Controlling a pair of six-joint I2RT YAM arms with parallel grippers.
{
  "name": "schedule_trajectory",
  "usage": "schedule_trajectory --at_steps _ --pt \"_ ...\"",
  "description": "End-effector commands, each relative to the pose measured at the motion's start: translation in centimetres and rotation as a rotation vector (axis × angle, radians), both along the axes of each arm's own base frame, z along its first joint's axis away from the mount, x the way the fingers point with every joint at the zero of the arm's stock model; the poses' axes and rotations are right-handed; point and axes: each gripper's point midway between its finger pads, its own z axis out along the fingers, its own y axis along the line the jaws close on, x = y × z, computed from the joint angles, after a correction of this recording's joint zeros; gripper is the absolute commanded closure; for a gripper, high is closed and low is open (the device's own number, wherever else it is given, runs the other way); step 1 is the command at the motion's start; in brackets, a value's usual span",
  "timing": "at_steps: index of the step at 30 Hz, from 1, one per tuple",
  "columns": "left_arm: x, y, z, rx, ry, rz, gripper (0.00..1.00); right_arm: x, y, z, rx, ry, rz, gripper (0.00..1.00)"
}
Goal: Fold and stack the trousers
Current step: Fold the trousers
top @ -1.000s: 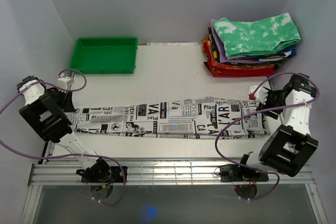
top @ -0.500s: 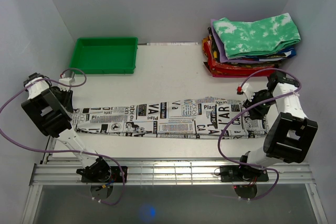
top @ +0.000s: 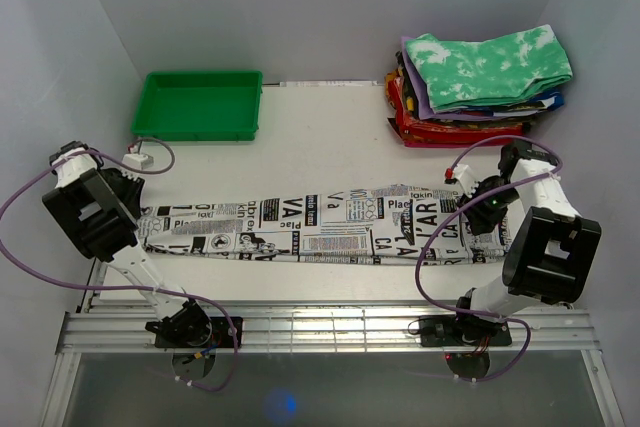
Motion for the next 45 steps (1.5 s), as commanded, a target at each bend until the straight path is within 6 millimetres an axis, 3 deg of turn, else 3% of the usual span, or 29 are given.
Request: schedule_trajectory --at_steps 1,13,20,22,24,27,28,29,34,35,39,45 --pt "-0.1 -0.4 0.6 0.024 -0.025 -0.113 0.62 0.3 0.2 0.1 0.001 0.002 -0.013 0.54" --pt "-1.0 -1.1 -1.3 0.052 0.021 -0.193 0.66 -0.3 0.6 -1.2 -0.025 0.043 -0.001 0.56" --pt "-1.2 -1.3 -1.5 0.096 -0.002 -0.227 0.47 -0.4 0.8 -1.6 -0.020 0.051 -0.005 0.57" --pt "-1.4 -1.3 -1.6 0.113 0.002 -0.243 0.55 -0.4 0.9 -1.6 -0.021 0.053 -0.004 0.57" --pt "-1.6 -1.4 -1.5 0.114 0.005 -0.249 0.72 -0.3 0.9 -1.6 -0.021 0.048 -0.002 0.58" --pt "-1.5 -1.4 -0.4 0.124 -0.015 -0.259 0.88 -0.2 0.9 -1.6 -0.023 0.047 -0.001 0.60" --pt "-1.2 -1.4 0.1 0.129 -0.027 -0.260 0.99 -0.4 0.9 -1.7 -0.023 0.050 -0.002 0.60" --pt "-0.9 -1.4 1.0 0.136 -0.054 -0.265 1.00 -0.5 0.9 -1.8 -0.026 0.052 -0.001 0.61" --pt "-0.3 -1.6 3.4 0.150 -0.107 -0.282 1.00 -0.9 0.9 -2.1 -0.027 0.055 0.004 0.62" --pt "-0.2 -1.5 3.7 0.154 -0.113 -0.282 0.88 -1.1 1.0 -2.3 -0.025 0.060 0.007 0.62" --pt "0.3 -1.6 4.2 0.147 -0.131 -0.280 0.70 -1.2 1.0 -2.4 -0.024 0.061 0.005 0.62" --pt "1.3 -1.7 3.6 0.123 -0.145 -0.279 0.63 -1.3 1.0 -2.3 -0.027 0.066 0.002 0.61"
